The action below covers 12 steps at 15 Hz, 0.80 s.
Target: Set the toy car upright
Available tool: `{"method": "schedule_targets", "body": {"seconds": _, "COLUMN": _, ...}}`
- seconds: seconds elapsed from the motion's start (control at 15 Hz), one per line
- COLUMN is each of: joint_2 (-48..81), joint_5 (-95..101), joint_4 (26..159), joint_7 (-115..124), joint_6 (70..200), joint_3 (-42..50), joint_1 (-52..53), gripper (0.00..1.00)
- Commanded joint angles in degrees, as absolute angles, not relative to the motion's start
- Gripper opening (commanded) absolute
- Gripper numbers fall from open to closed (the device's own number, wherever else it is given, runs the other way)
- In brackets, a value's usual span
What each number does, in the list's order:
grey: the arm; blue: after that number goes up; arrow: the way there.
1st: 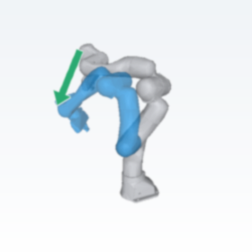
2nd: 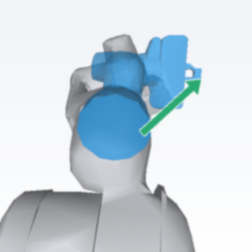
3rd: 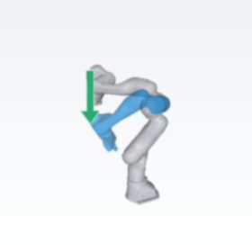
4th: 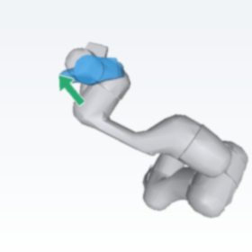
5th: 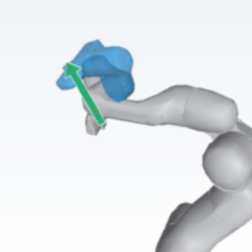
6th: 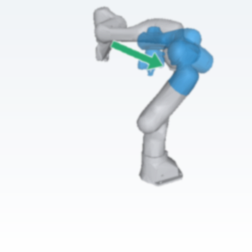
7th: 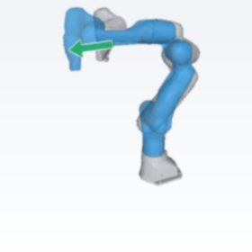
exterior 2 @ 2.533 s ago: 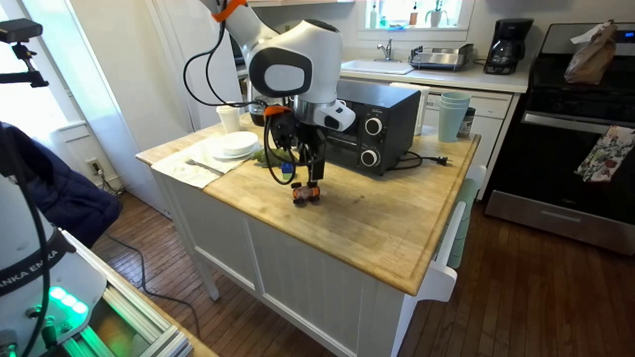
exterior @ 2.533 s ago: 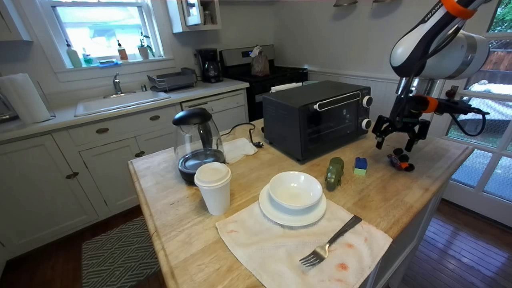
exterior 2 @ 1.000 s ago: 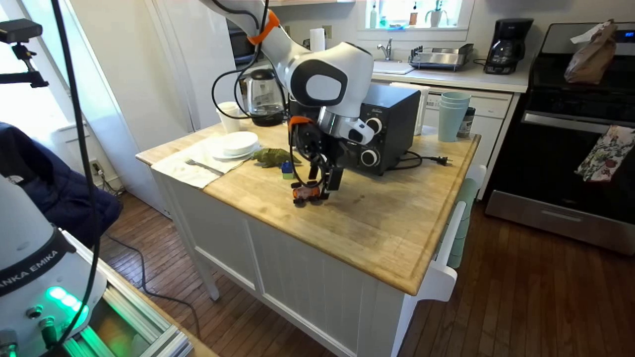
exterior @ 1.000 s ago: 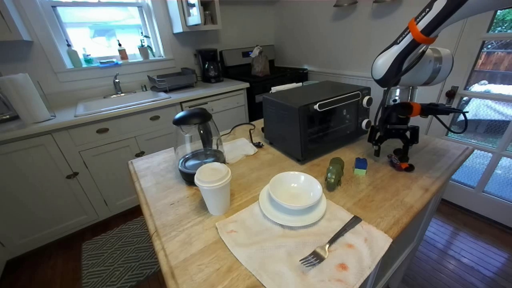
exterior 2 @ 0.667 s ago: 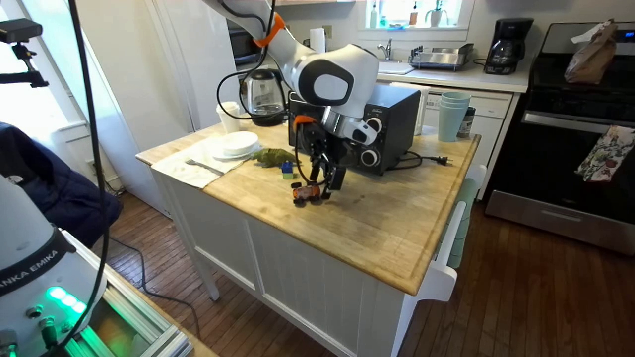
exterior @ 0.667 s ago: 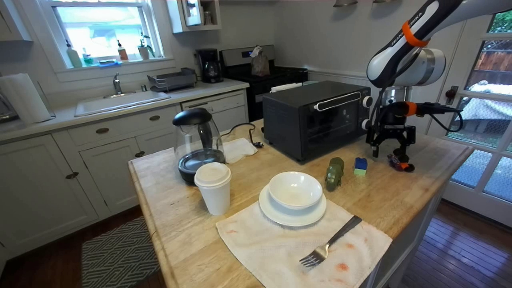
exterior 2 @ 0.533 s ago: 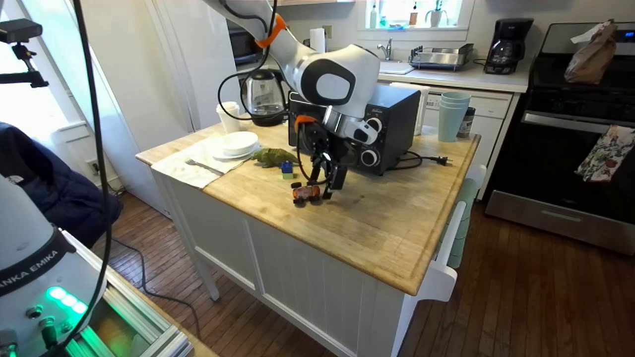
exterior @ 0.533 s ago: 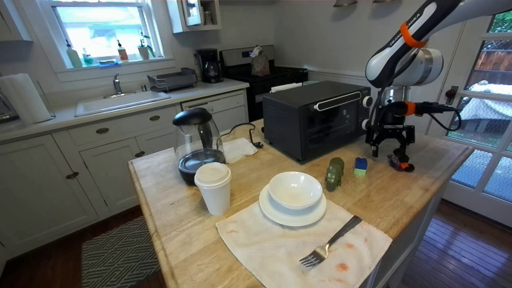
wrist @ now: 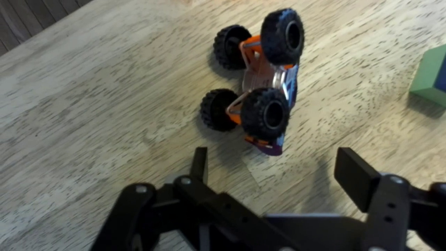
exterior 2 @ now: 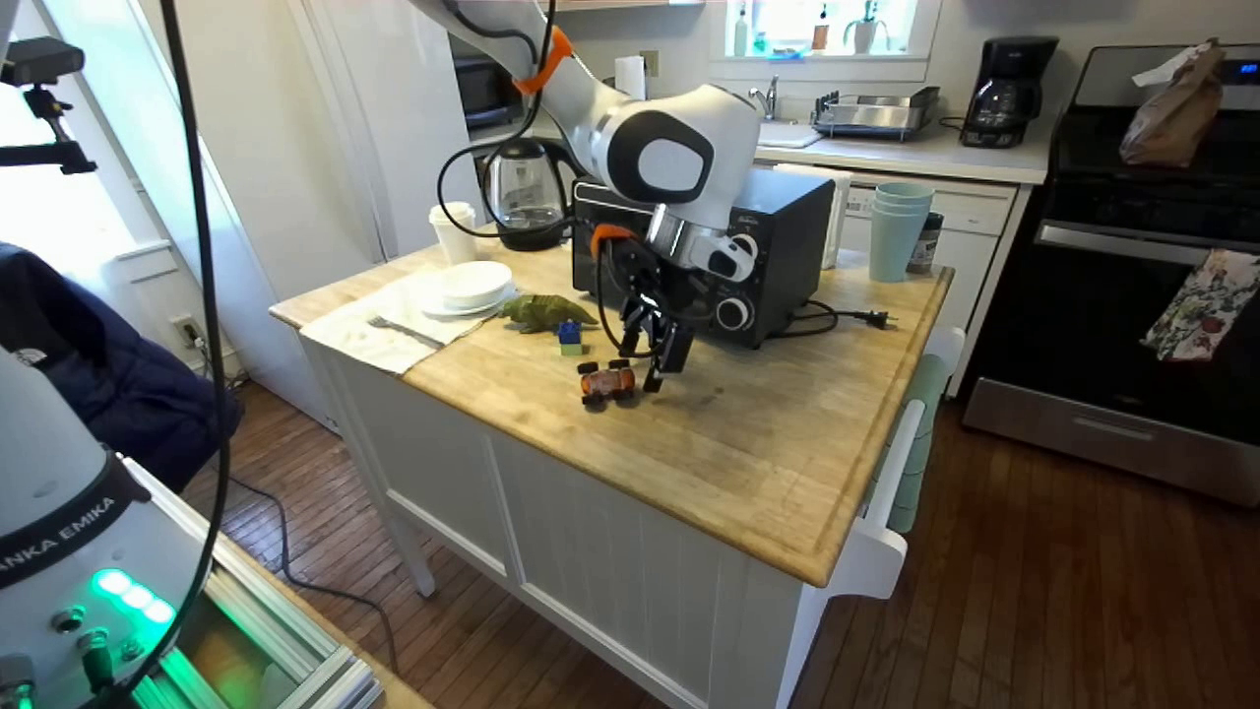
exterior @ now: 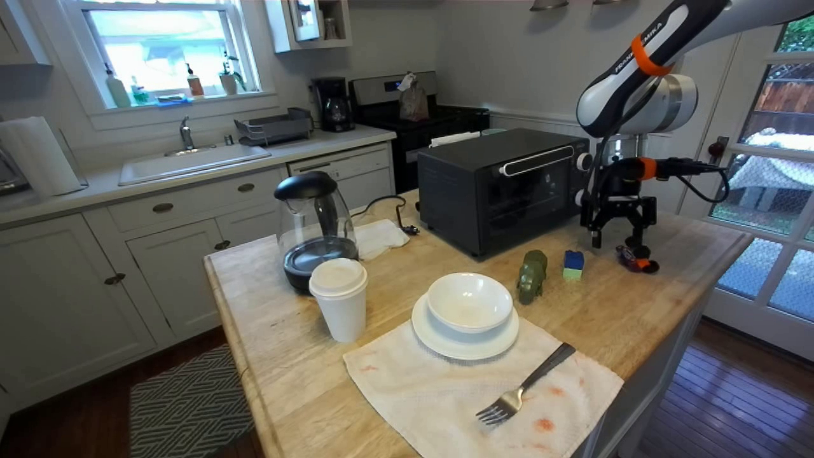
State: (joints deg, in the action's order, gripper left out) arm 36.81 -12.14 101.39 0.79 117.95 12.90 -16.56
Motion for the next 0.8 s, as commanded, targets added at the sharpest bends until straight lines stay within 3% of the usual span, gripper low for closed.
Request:
{"method": "schedule_targets", "body": {"seconds": 0.0, "joint_2": 38.4, "joint_5": -10.3, "joint_4": 98.5, "joint_7": 2.4, "joint_6": 115.1, "joint_3": 12.6, "joint_1": -17.2, "gripper": 0.89}}
{"method": "schedule_targets", "body": {"seconds": 0.6, "joint_2": 39.7, "joint_5": -10.8, "joint_4": 96.3, "joint_7": 3.8, "joint_6": 112.5, "joint_3": 12.6, "joint_1": -17.6, "gripper": 0.77}}
{"method": "schedule_targets", "body": {"seconds": 0.73, "joint_2": 40.1, "joint_5": -10.9, "joint_4": 95.6, "joint_7": 4.1, "joint_6": 111.7, "joint_3": 12.5, "joint_1": -17.8, "gripper": 0.7}}
